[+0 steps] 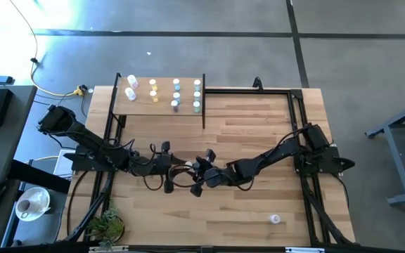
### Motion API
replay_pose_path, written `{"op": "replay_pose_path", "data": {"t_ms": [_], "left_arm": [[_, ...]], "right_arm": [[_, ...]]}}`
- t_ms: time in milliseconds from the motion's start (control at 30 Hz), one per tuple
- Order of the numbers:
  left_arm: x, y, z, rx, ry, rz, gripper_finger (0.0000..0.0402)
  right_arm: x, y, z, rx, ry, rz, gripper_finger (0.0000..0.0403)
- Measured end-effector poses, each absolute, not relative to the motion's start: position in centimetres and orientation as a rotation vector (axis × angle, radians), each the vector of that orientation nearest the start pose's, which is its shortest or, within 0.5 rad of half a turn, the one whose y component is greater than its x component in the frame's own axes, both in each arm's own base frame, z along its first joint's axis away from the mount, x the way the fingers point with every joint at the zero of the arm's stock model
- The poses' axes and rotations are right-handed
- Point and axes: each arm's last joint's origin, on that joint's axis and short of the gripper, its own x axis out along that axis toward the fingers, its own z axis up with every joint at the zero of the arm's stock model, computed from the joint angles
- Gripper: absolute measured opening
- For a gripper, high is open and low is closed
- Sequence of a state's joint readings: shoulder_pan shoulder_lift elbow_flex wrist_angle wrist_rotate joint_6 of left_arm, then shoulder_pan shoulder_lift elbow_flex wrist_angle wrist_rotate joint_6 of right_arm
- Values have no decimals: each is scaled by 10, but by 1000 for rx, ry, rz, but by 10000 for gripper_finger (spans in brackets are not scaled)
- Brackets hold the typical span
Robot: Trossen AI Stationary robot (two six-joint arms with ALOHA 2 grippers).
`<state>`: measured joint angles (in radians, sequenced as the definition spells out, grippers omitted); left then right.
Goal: Pick and place medicine bottles onto shelf by color
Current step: Put the yellow pill bottle on the shelf aligned with the other yellow pill bottles
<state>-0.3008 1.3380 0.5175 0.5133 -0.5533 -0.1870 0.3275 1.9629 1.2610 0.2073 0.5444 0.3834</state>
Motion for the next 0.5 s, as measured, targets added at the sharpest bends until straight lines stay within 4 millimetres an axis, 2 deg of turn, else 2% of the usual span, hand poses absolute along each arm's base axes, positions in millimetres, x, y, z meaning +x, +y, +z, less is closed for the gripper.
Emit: {"op": "replay_pose_path", "data": {"t_ms": [167, 500], "left_arm": [[251, -62, 194, -57, 255, 275, 83], [251, -61, 195, -37, 248, 316, 83]], "right_arm": [[410, 124, 191, 164, 400, -294, 85], [409, 123, 192, 139, 410, -287, 160]]}}
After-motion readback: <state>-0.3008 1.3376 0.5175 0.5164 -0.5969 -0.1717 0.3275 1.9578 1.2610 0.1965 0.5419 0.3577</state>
